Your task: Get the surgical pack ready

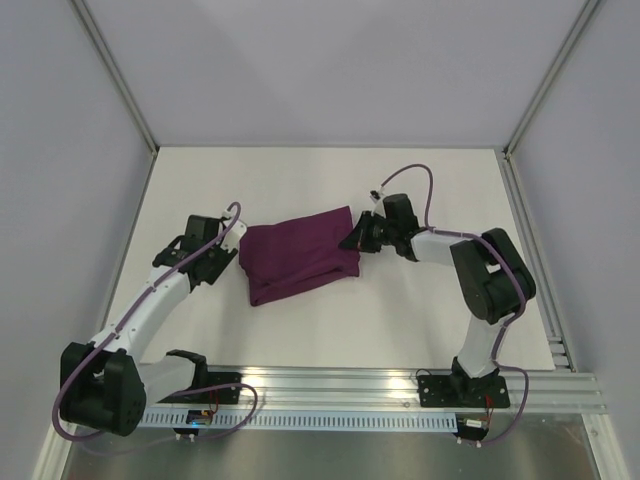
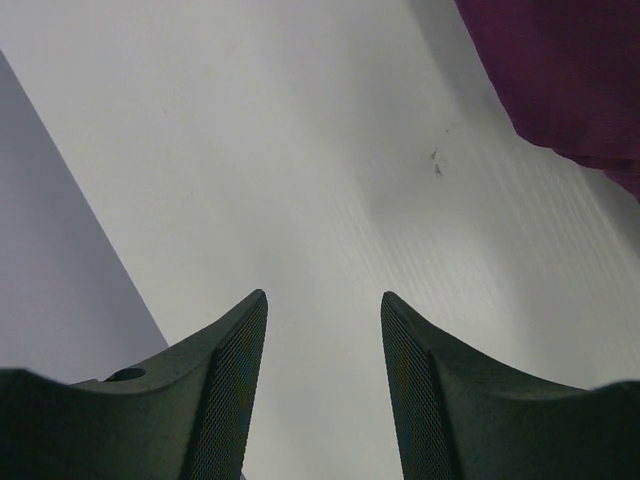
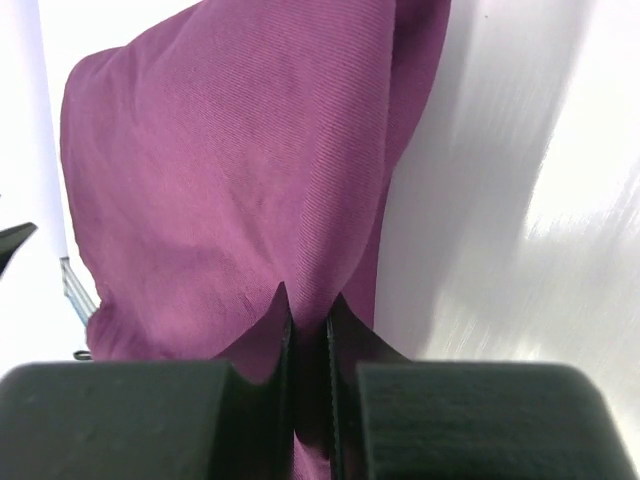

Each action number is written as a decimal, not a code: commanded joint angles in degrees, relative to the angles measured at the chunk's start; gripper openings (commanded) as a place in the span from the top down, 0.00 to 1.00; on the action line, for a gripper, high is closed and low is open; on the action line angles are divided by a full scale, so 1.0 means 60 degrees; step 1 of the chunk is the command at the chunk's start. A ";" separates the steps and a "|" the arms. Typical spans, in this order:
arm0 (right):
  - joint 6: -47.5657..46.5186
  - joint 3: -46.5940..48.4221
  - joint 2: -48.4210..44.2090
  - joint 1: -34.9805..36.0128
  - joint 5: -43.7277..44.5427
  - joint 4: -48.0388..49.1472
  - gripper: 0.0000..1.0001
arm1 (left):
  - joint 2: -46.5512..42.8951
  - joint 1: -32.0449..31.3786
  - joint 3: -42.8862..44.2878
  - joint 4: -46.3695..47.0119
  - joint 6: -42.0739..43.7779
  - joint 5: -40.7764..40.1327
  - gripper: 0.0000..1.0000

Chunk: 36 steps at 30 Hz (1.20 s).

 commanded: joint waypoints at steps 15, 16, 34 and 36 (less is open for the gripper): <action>0.1102 -0.2462 -0.2342 -0.4135 0.1239 0.0447 1.00 | -0.0132 0.0053 0.0139 0.0287 -0.0215 -0.0069 0.42; 0.0882 -0.2240 -0.2180 -0.4091 0.1019 0.0329 0.99 | -0.0103 0.0053 0.0197 0.0287 -0.0215 -0.0069 0.41; 0.2189 0.1599 0.1511 0.1060 0.1337 0.0178 0.99 | -0.1391 0.0039 0.0564 -0.1059 -0.0420 0.0752 0.41; 0.2985 0.1819 0.1949 0.1866 0.1908 0.0487 0.99 | -0.1493 0.0053 0.0607 -0.1163 -0.0391 0.0736 0.41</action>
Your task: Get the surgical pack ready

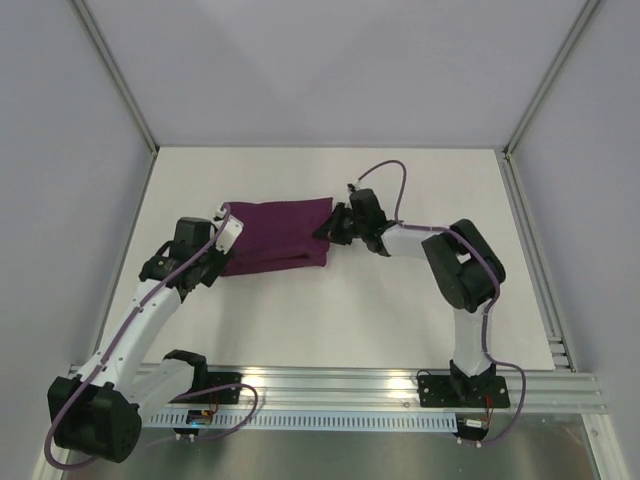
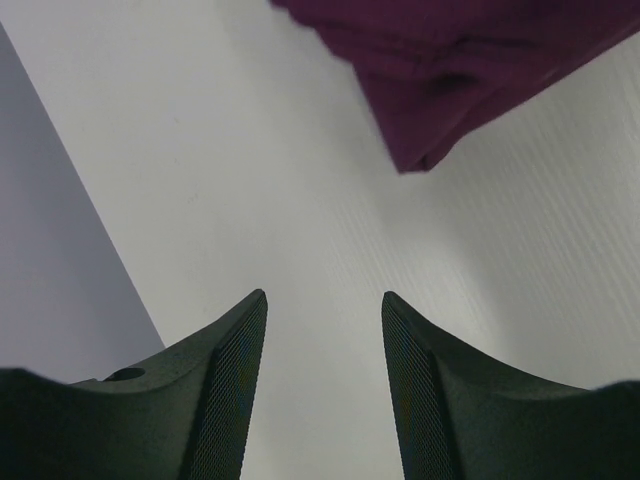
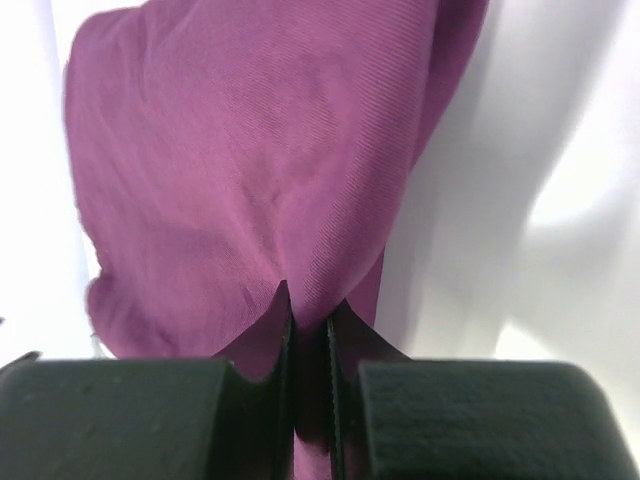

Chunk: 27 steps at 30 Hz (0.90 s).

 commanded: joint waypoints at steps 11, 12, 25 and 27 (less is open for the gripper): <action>0.3693 0.3951 0.3426 0.4217 0.2096 0.0191 0.99 | -0.0800 0.0050 0.0419 -0.0771 -0.0212 0.0403 0.41; 0.3545 0.4782 0.3663 0.4321 0.1949 -0.0248 0.99 | -0.0830 0.0050 0.0433 -0.0786 -0.0212 0.0403 0.41; 0.4861 0.3180 0.3241 0.6328 0.1992 0.0905 1.00 | -0.1036 0.0049 0.0682 -0.0815 -0.0271 0.0417 0.39; 0.5255 0.3048 0.3255 0.6592 0.2035 0.1035 0.99 | -0.1080 0.0050 0.0667 -0.0830 -0.0300 0.0447 0.39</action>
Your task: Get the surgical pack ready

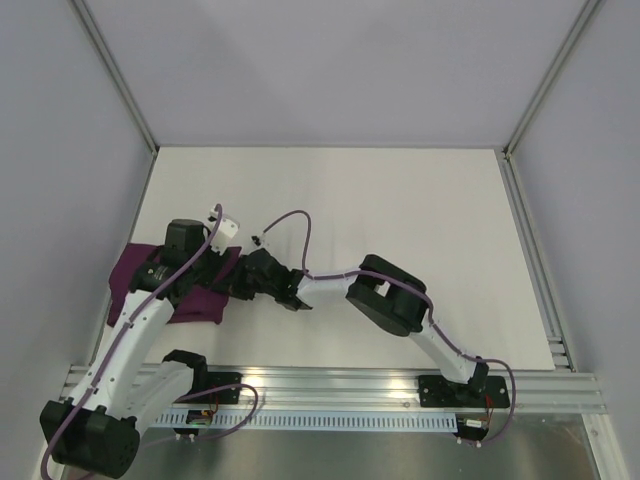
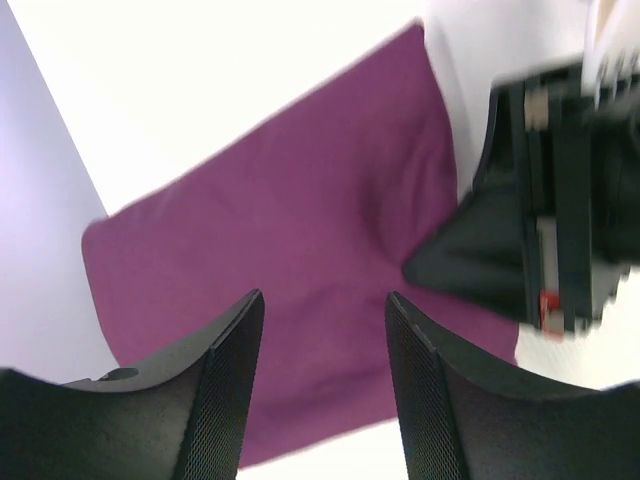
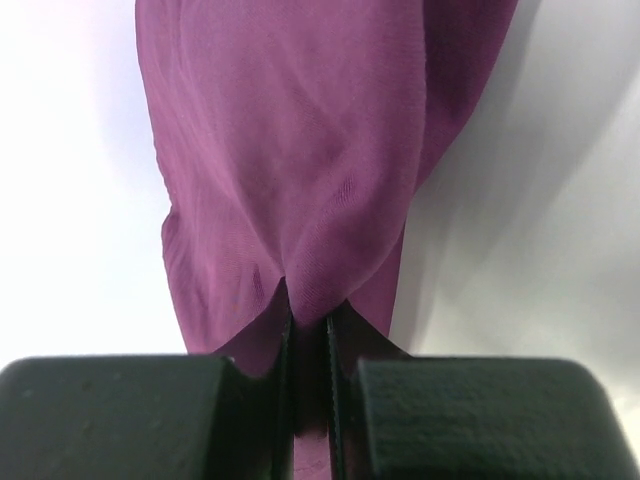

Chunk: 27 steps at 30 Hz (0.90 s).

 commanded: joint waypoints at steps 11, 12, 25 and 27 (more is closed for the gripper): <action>0.1229 -0.0361 0.0182 0.1305 -0.0770 -0.0453 0.99 | -0.0319 0.0050 0.0266 -0.0124 -0.0202 0.0206 0.39; 0.1391 -0.0536 0.0109 0.1320 -0.0698 -0.0365 1.00 | -0.0334 0.0050 0.0281 -0.0124 -0.0173 0.0221 0.39; -0.1022 -0.3026 -0.3668 0.0691 0.1192 -0.0905 0.00 | -0.0699 0.0050 0.1465 -0.1778 0.0179 0.0982 0.38; -0.1461 -0.3655 -0.4544 0.0603 0.1440 -0.1301 0.00 | -0.0860 0.0050 0.1686 -0.2173 0.0150 0.1217 0.38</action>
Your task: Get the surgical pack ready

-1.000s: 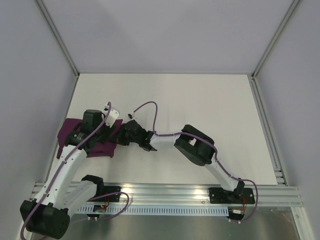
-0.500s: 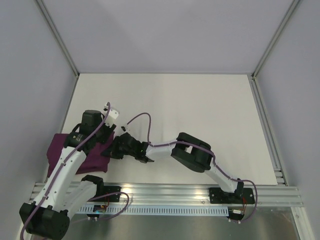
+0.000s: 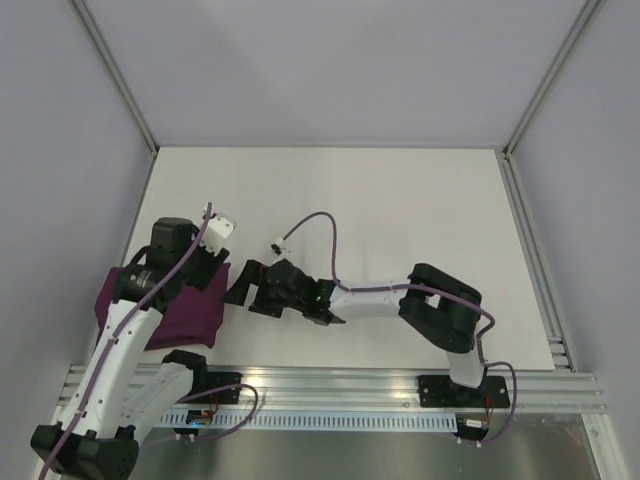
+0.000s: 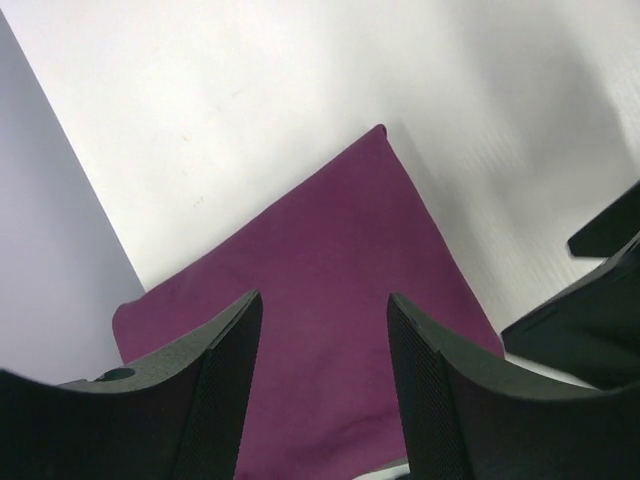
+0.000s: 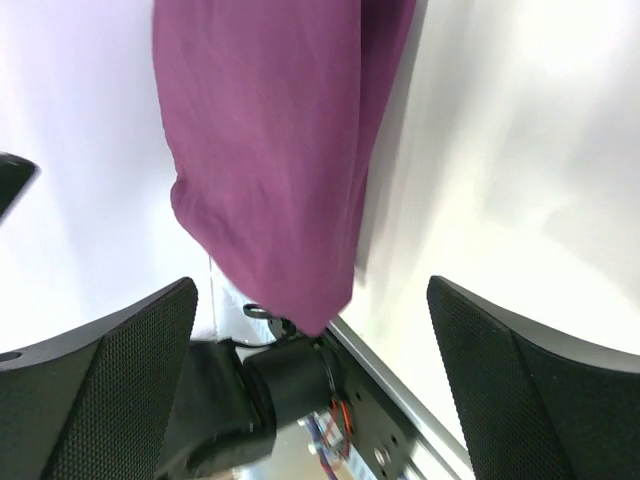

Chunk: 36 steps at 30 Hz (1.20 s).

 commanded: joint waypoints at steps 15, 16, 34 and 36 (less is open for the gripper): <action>-0.5286 -0.3736 -0.8555 -0.5416 0.2175 -0.7094 0.00 | -0.1844 0.0046 0.1759 -0.3032 -0.0055 0.1441 0.33; -0.5578 -0.3823 -0.8838 -0.6494 0.2116 -0.7490 0.00 | -0.1990 0.0046 0.1643 -0.3046 -0.0069 0.1368 0.32; -0.7998 -0.3823 -1.0522 -1.1075 0.2306 -0.9533 0.00 | -0.2358 0.0046 0.0865 -0.2871 -0.0216 0.0972 0.31; -0.7954 -0.4073 -1.0816 -1.1061 0.2188 -0.9297 0.00 | -0.2358 0.0046 0.0836 -0.2885 -0.0187 0.0943 0.31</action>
